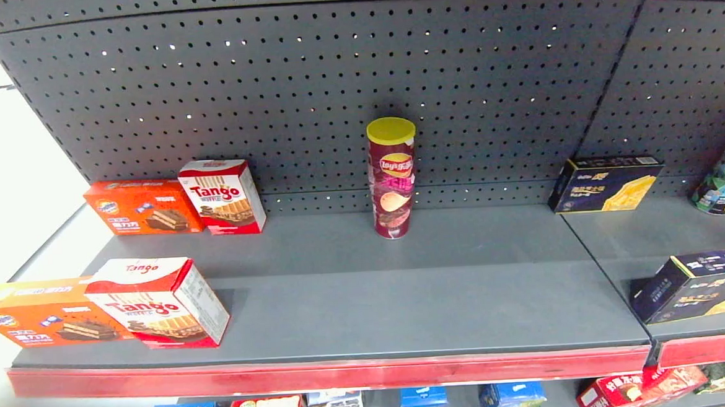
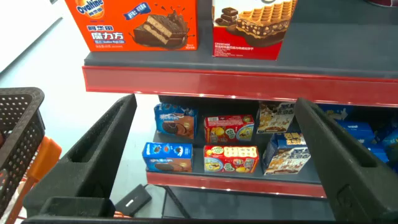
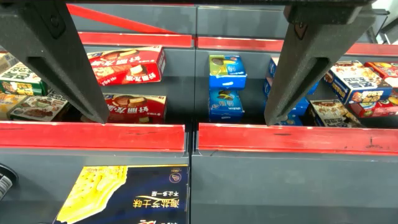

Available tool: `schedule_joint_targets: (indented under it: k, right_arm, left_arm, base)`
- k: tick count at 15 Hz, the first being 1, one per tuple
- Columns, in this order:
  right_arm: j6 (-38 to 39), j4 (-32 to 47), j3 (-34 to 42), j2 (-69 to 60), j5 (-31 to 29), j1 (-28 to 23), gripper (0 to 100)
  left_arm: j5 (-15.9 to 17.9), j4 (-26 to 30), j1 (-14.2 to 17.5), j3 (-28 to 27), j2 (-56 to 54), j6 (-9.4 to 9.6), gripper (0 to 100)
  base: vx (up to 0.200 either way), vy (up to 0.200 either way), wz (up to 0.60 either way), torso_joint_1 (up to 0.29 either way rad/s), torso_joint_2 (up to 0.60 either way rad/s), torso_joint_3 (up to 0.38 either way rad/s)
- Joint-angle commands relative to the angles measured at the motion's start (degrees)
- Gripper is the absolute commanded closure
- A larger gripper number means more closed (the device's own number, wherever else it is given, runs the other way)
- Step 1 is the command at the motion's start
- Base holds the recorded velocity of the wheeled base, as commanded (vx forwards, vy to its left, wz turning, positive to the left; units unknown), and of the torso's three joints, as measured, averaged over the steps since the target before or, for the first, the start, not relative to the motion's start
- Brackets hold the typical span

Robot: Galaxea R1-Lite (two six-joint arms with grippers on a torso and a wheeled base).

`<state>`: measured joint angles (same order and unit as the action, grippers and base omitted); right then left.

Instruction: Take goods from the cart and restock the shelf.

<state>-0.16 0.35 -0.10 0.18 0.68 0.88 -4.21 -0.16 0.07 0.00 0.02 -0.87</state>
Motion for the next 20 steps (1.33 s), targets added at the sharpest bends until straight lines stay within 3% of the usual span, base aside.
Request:
schedule_joint_targets:
  k: [1, 14, 20]
  right_arm:
    - [-0.02, 0.0, 0.01, 0.08, 0.02, 0.0, 0]
    - [-0.02, 0.0, 0.01, -0.01, 0.02, 0.0, 0]
    - [-0.11, 0.0, 0.01, 0.08, 0.02, 0.0, 0]
  left_arm:
    - [-0.01, -0.02, 0.01, 0.0, -0.02, -0.01, 0]
    - [-0.01, 0.07, 0.01, 0.0, -0.02, -0.1, 0]
    - [-0.01, 0.07, 0.01, 0.0, -0.02, -0.1, 0]
  base:
    - [0.0, 0.0, 0.0, 0.0, 0.0, 0.0]
    - [0.0, 0.0, 0.0, 0.0, 0.0, 0.0]
    - [0.0, 0.0, 0.6, 0.004, 0.0, 0.0]
